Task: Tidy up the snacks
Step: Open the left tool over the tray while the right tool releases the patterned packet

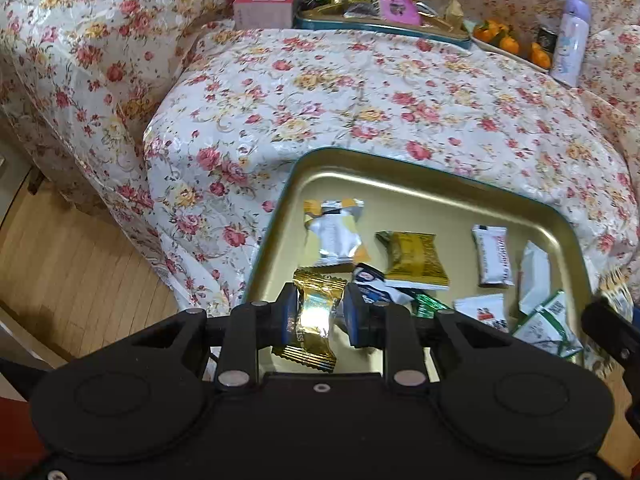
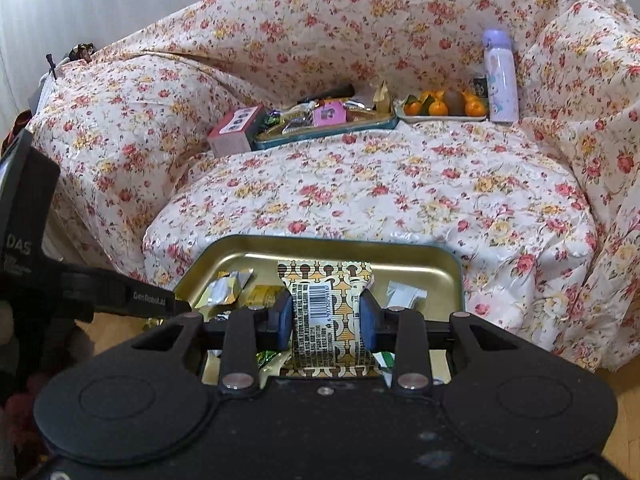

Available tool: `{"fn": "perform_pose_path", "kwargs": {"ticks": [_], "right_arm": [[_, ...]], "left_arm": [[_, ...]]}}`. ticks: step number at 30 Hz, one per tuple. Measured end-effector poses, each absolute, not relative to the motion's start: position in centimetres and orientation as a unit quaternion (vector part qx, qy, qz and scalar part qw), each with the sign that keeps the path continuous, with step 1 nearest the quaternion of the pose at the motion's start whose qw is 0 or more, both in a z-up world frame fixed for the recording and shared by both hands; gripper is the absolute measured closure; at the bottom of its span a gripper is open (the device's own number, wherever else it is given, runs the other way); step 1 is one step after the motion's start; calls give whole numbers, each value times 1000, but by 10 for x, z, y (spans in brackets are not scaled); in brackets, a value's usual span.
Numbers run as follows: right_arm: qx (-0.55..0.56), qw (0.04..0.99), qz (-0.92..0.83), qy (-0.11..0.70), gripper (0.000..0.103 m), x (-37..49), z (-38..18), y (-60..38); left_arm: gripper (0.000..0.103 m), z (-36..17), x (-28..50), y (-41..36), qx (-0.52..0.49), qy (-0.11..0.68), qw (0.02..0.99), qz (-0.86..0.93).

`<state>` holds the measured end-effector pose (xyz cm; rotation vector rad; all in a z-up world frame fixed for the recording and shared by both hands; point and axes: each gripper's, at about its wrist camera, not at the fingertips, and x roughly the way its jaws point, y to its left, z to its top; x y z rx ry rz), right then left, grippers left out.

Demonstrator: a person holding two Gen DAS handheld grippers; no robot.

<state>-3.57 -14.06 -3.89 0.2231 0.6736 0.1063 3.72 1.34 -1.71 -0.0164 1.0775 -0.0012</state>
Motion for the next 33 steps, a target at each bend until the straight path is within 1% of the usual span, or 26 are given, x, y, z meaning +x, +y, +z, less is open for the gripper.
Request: {"fn": "perform_pose_path", "kwargs": {"ticks": [15,16,17,18,33], "right_arm": [[116,926,62,353,68,-29,-46,-138],[115,926,63,355,68,-29,-47,-138],[115,925,63,357,68,-28,-47,-138],[115,924,64,358,68,-27,-48,-138],[88,922,69,372,67,-2,-54,-127]], "left_arm": [[69,-25,35,14,4,519,855,-16],[68,-24,33,13,6,516,856,-17],[64,-24,33,13,8,515,857,-16],[63,-23,32,12,8,513,858,-17],[63,-20,20,5,22,505,863,-2]]}}
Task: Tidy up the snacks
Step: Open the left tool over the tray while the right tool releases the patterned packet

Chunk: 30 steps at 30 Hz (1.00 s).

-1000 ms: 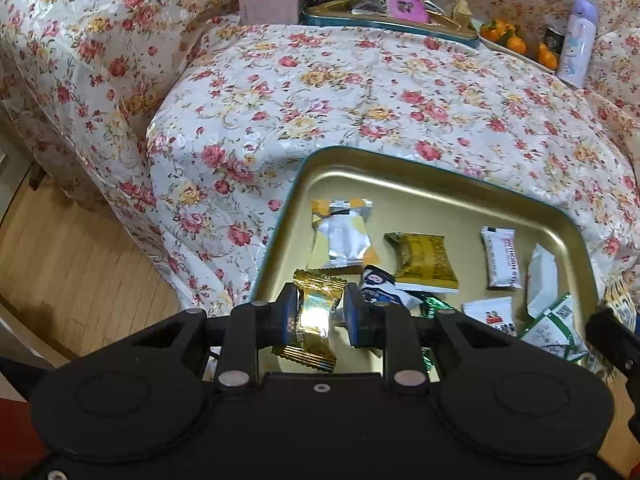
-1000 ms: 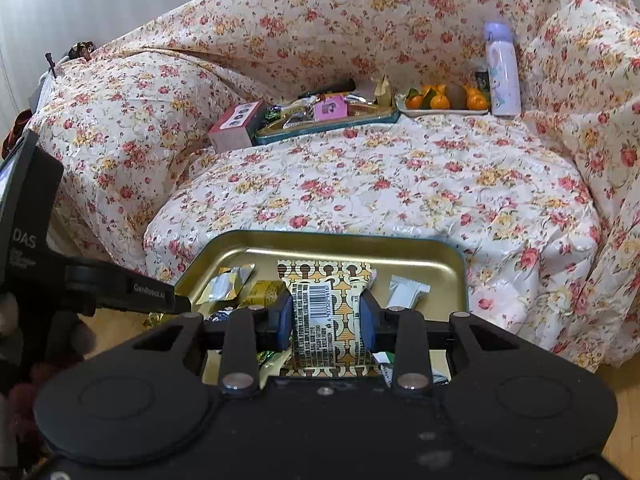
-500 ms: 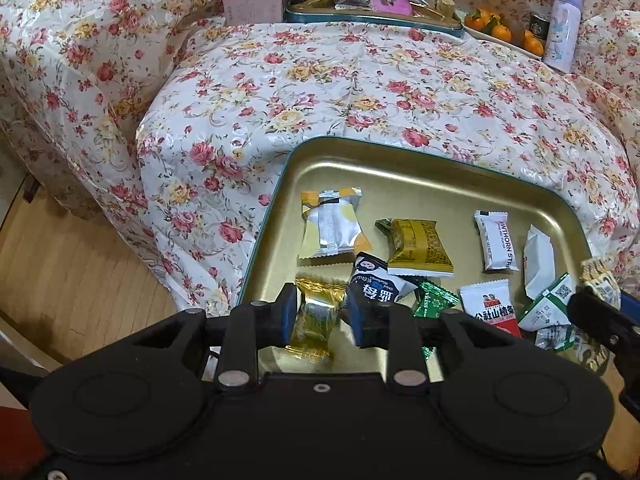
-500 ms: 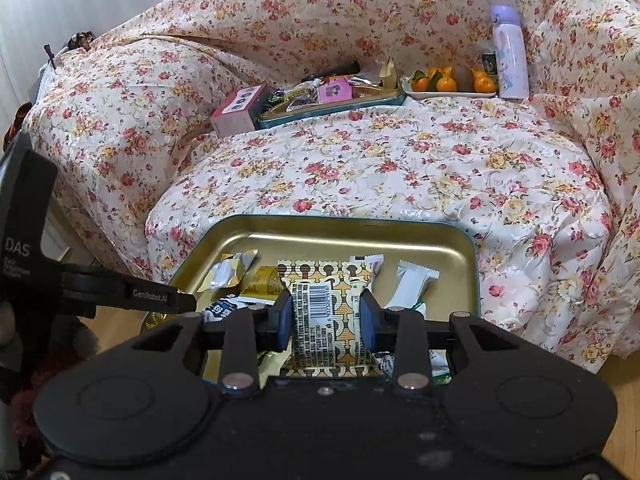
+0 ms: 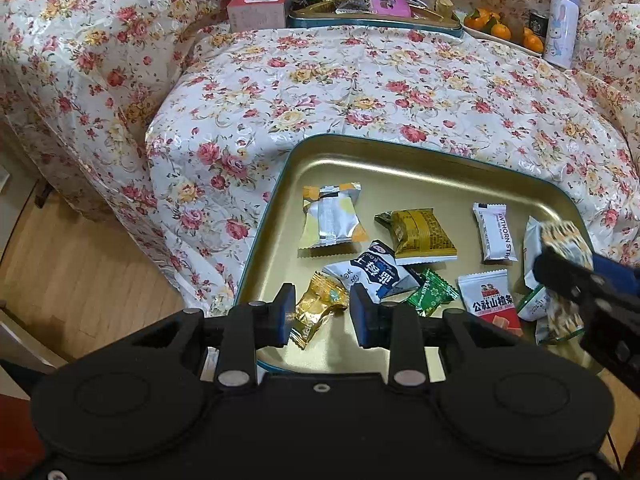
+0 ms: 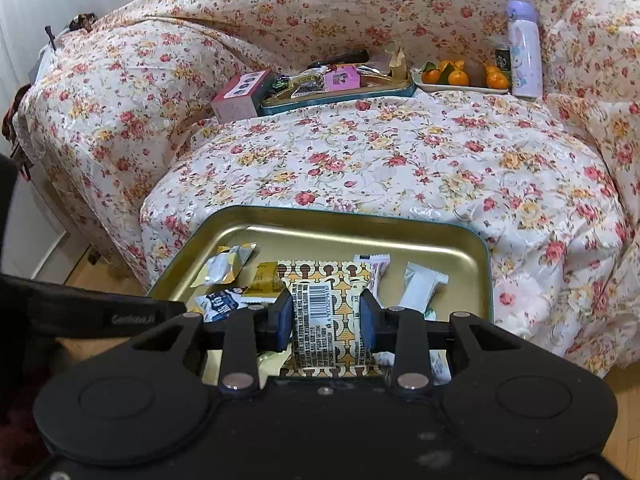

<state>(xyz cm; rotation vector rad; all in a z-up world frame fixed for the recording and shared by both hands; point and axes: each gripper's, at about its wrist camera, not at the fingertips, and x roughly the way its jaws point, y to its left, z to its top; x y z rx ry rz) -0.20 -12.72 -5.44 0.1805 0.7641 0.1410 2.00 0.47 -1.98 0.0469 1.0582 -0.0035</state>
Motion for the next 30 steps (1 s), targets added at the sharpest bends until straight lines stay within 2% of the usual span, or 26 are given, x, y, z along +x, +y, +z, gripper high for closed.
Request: {"fn": "perform_pose_path", "kwargs": {"ticks": [19,23,30], "right_arm": [[64,916,66,390,66,40,-71,-116],[63,919,67,384,59,38,-68,-115],[52,925,65,372,54,27,-60,-116]], "left_arm": [[63,-18,15,4,26,496,868,14],[63,-17,15,3,29,492,870,14],[63,-13,12,2,33,485,874,16]]}}
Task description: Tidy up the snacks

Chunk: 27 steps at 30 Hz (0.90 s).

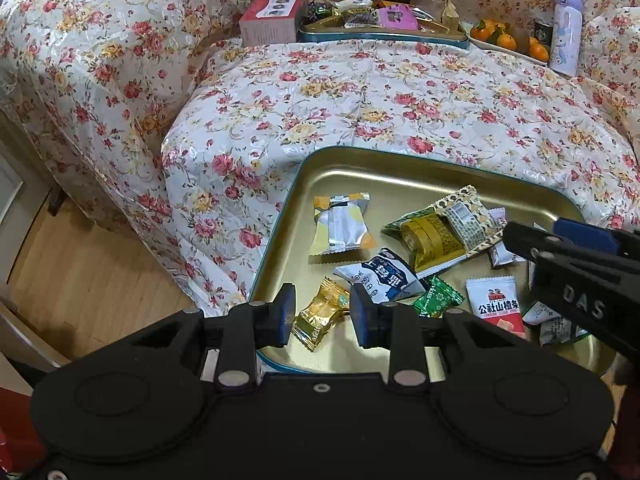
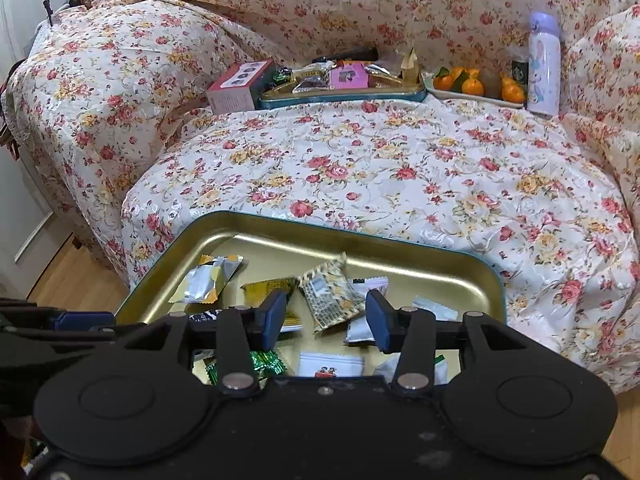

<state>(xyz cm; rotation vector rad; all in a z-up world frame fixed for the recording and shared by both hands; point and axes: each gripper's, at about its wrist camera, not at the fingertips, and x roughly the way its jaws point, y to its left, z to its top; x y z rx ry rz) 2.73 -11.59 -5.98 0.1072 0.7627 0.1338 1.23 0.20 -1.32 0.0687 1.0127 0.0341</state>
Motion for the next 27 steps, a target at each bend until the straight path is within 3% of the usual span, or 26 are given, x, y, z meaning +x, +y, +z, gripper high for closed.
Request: {"fn": "perform_pose_path", "kwargs": {"ticks": [15,27], "right_arm": [[53,930,17,362,41,-16,-45,-135],[55,931,10,362,38,-26,-46,-133]], "left_arm": [[63,-3,4,-7,41,458,888,1],[62,-4,0,-12,47,459,887,-9]]}}
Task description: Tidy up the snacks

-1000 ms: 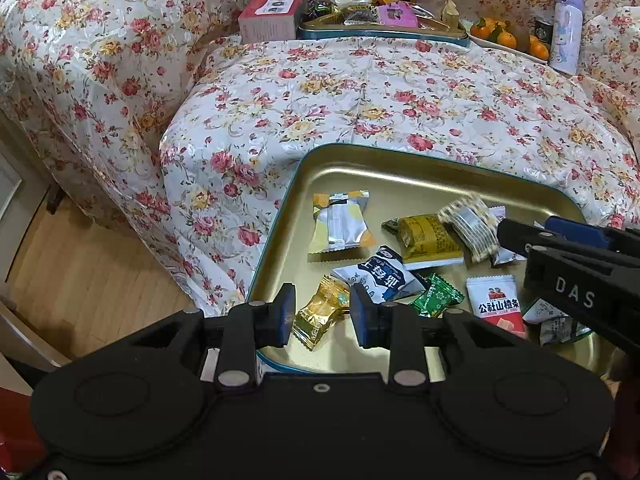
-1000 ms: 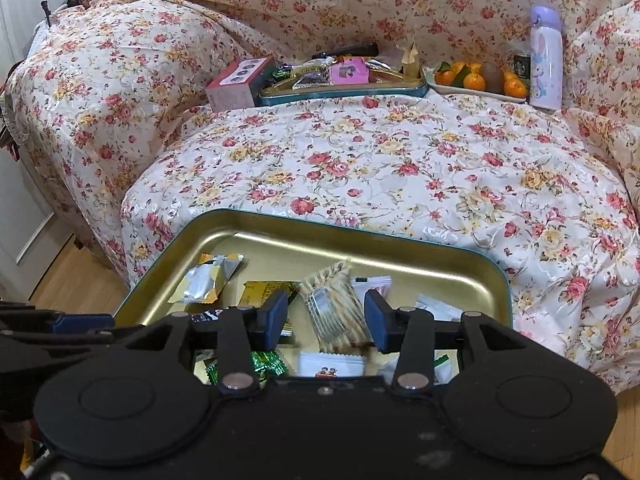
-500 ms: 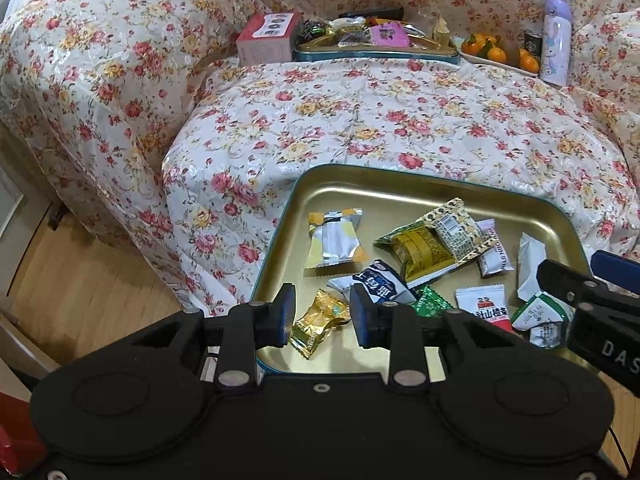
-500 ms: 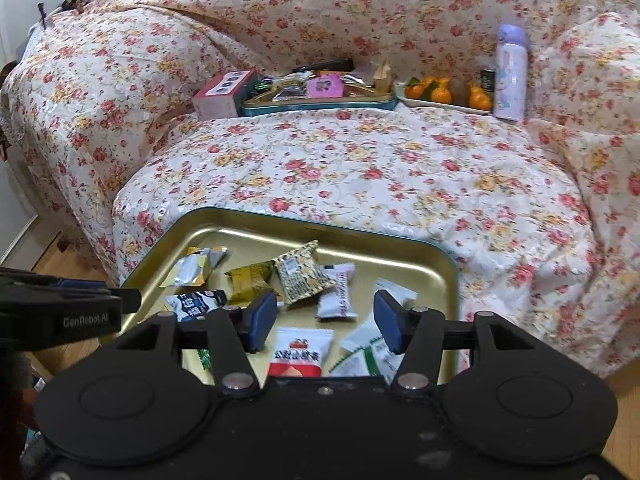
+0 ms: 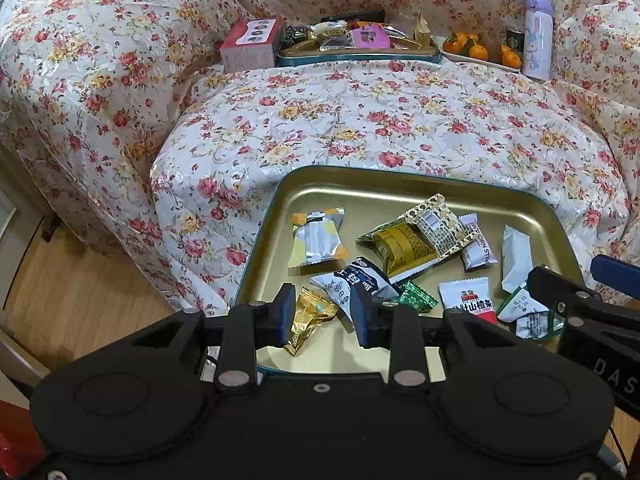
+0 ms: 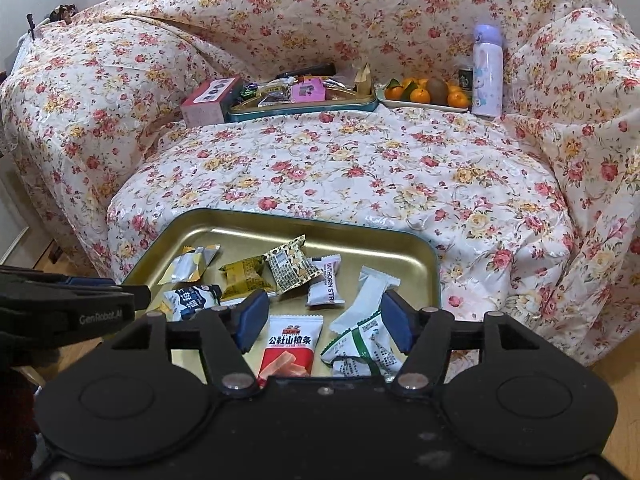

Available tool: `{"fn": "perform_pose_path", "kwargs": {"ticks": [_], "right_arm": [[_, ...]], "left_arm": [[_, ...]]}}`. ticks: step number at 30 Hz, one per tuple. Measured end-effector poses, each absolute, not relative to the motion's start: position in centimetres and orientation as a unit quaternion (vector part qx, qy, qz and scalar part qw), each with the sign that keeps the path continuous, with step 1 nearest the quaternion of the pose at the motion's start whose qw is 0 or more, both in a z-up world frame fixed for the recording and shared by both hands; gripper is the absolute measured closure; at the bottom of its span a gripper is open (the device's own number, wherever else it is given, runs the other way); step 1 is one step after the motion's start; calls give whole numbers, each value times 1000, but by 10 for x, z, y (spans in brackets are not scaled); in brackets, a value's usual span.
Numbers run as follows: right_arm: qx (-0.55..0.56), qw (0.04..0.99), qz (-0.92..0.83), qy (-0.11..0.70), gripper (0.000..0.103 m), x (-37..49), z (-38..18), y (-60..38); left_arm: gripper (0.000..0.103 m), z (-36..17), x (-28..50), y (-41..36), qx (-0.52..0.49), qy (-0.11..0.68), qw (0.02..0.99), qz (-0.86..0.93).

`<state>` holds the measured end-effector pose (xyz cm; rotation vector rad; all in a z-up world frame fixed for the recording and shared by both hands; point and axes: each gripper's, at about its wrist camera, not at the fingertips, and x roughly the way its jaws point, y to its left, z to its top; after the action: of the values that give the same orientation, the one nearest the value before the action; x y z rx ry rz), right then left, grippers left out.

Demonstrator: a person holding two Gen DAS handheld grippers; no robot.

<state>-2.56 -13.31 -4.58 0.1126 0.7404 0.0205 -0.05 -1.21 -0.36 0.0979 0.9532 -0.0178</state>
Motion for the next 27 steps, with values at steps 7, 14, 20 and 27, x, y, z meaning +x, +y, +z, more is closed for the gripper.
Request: {"fn": "perform_pose_path", "kwargs": {"ticks": [7,14,20,27], "right_arm": [[56,929,6,365,38,-26,-47,-135],[54,929,4,367,38,-27,-48,-135],[49,929,0,366,37,-28,-47,-135],[52,928,-6,368,37,-30,-48,-138]], "left_arm": [[62,-4,-1,-12,46,460,887,-10],[62,-5,-1,-15,51,463,884,-20],[62,-5,-2,-19,55,465,883,-29],[62,-8,0,-21,54,472,879,-40]]}}
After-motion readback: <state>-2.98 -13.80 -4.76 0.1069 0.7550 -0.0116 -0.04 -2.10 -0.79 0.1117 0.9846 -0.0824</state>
